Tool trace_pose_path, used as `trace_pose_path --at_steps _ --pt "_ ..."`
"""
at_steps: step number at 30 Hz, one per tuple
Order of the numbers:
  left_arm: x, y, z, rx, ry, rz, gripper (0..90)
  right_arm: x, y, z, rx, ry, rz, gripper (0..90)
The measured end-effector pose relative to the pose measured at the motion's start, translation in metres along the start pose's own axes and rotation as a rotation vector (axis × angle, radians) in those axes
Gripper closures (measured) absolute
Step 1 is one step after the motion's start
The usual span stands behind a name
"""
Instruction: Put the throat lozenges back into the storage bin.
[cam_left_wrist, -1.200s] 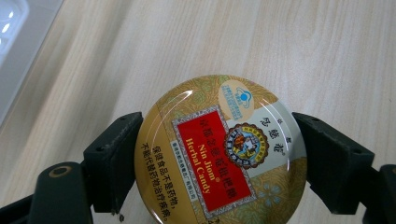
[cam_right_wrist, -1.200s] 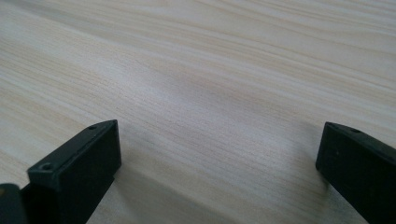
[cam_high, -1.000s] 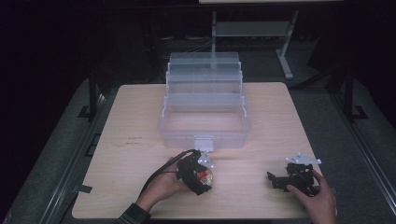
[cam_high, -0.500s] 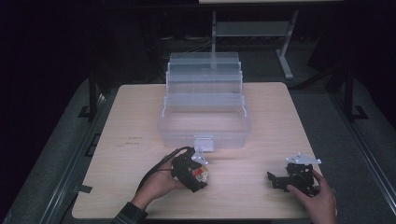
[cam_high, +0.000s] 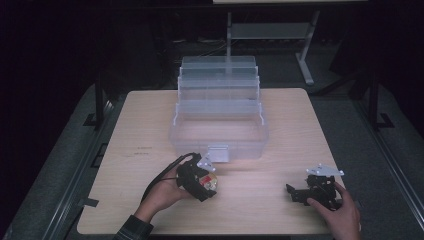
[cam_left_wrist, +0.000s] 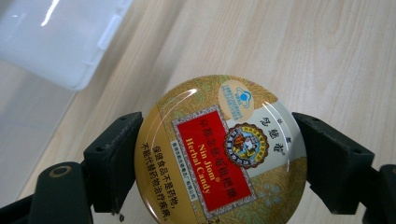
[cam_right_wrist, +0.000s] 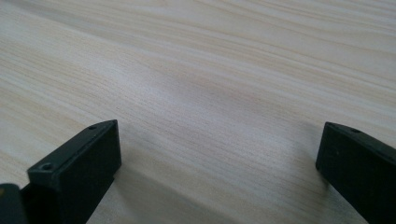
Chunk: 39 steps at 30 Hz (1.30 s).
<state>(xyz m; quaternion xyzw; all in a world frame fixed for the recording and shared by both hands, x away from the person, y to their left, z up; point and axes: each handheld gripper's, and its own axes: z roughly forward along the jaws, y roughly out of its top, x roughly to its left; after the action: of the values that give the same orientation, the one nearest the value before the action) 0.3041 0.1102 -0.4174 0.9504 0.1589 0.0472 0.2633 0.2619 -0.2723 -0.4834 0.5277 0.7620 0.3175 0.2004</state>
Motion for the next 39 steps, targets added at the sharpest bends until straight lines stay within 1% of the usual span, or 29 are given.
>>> trace_pose_path --at_steps 2,3,4,10,16,21,23,27,39 --pt "0.001 0.000 -0.002 0.006 0.001 0.006 19.3 0.000 0.000 0.000 0.000 0.000 0.000 0.0" --pt "0.002 -0.001 -0.003 0.002 0.001 -0.001 19.3 0.000 0.000 0.000 0.000 0.000 0.000 0.0" --pt "0.003 -0.001 -0.004 0.006 0.001 0.000 19.3 0.000 0.000 0.000 0.000 0.000 0.000 0.0" --pt "0.009 -0.004 -0.015 -0.006 0.029 -0.012 19.3 0.000 0.000 0.000 0.000 0.000 0.000 0.0" --pt "0.015 -0.007 -0.024 -0.015 0.044 -0.029 19.3 0.000 0.000 0.000 0.000 0.000 0.000 0.0" --pt "0.018 -0.009 -0.029 -0.018 0.055 -0.034 19.3 0.000 0.000 0.000 0.000 0.000 0.000 0.0" --pt "0.019 -0.008 -0.031 -0.022 0.059 -0.041 19.3 0.000 0.000 0.000 0.000 0.000 0.000 0.0" --pt "0.023 -0.006 -0.036 -0.028 0.068 -0.042 19.3 0.000 0.000 0.000 0.000 0.000 0.000 0.0" --pt "0.031 0.004 -0.050 -0.033 0.080 -0.037 19.3 0.000 0.000 0.000 0.000 0.000 0.001 0.0"
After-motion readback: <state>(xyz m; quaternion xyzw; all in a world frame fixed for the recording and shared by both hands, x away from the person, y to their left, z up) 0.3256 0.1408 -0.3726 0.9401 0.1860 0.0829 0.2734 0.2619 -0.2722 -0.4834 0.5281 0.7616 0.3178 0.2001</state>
